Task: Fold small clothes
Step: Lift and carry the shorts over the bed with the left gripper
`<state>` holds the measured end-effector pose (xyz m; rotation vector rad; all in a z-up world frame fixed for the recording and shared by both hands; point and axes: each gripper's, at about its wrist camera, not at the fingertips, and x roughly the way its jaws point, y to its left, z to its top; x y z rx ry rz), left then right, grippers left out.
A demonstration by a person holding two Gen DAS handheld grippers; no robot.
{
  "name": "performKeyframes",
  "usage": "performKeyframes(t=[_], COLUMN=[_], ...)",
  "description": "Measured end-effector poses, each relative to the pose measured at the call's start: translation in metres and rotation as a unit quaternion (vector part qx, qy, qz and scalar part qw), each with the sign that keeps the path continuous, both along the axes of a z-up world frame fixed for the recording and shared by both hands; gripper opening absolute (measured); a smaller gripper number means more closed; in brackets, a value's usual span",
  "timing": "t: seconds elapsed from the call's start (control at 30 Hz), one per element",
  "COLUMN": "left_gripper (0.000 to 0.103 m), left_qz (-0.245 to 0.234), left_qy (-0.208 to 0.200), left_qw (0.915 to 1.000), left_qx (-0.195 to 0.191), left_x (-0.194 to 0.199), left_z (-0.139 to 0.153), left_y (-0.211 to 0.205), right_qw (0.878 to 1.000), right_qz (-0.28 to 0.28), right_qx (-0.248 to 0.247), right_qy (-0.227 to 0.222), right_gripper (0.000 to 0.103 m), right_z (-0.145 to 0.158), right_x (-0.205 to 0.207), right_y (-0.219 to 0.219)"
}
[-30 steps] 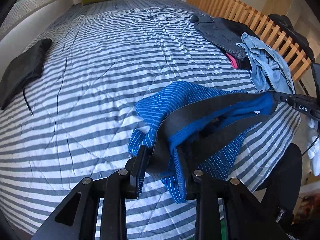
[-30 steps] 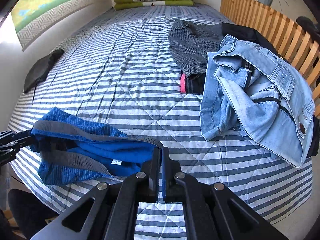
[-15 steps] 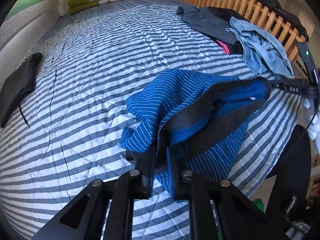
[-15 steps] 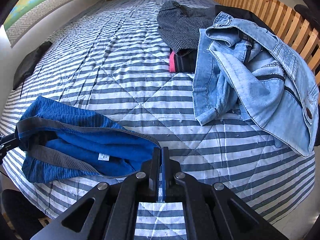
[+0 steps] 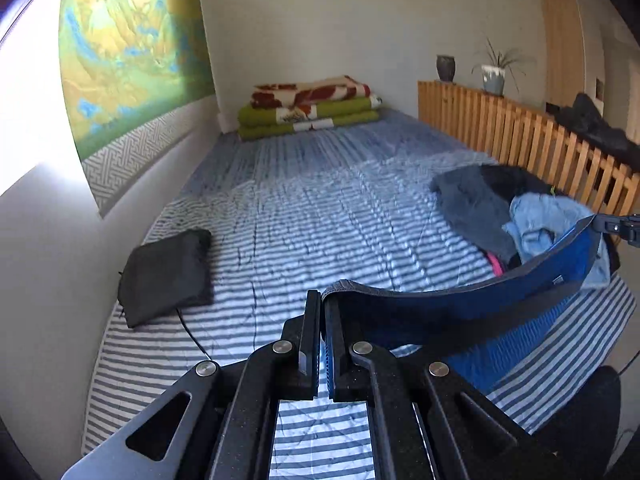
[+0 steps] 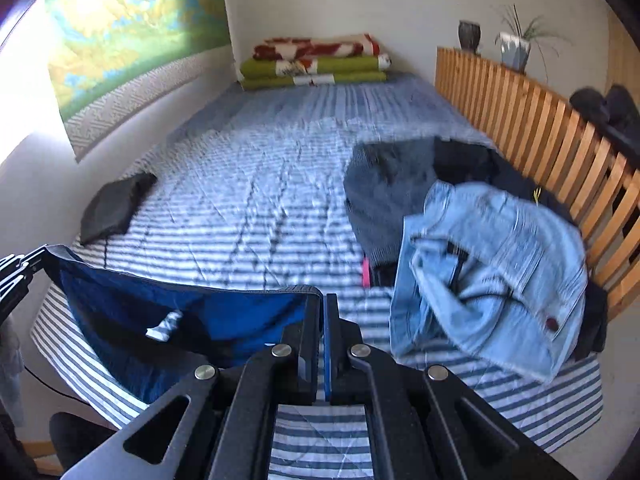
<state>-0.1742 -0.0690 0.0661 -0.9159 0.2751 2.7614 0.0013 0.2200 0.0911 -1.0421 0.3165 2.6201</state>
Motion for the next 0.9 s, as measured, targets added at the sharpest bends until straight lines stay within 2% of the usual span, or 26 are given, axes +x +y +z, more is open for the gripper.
performKeyframes(t=[0.1,0.2,0.33,0.43,0.5,0.6,0.67,0.73,0.8,0.9], left_gripper=[0.001,0.001,0.001,0.001,0.001,0.001,0.001,0.001,0.001,0.001], left_qz=[-0.004,-0.010,-0.017,-0.013,-0.011,-0.002,0.018,0.039,0.055,0.065], left_qy=[0.022,0.033,0.030,0.011,-0.024,-0.109,-0.169,-0.221,-0.264,-0.292], left_qw=[0.9995,0.9987,0.9976,0.9983,0.9984,0.9926,0.9843,0.9738,0.9620,0.9525], left_qx=[0.020,0.038,0.060,0.055,0.049,0.054,0.046,0.035,0.043,0.057], left_x=[0.020,0.036,0.046,0.038,0.023,-0.017,-0.052,-0.077,-0.092,-0.103], left_z=[0.037,0.062,0.078,0.068,0.044,-0.023,-0.082,-0.137,-0.182,-0.223], left_y=[-0.015,-0.028,-0.041,-0.047,-0.048,-0.046,-0.044,-0.041,-0.041,-0.042], right_qw=[0.998,0.997,0.996,0.996,0.998,0.999,0.998,0.994,0.987,0.980], right_qz=[0.013,0.025,0.037,0.043,0.042,0.032,0.031,0.056,0.048,0.046], right_qx=[0.030,0.027,0.027,0.012,0.006,-0.023,-0.026,-0.026,-0.044,-0.099], right_qy=[0.044,0.067,0.080,0.073,0.056,0.002,-0.042,-0.095,-0.149,-0.167], right_gripper=[0.001,0.001,0.001,0.001,0.001,0.001,0.001,0.002,0.003,0.007], right_z=[0.048,0.075,0.091,0.084,0.067,0.017,-0.028,-0.080,-0.125,-0.153], right_x=[0.013,0.025,0.031,0.026,0.017,-0.022,-0.057,-0.095,-0.121,-0.130], right_y=[-0.012,-0.016,-0.024,-0.023,-0.019,-0.003,0.007,0.011,0.017,0.023])
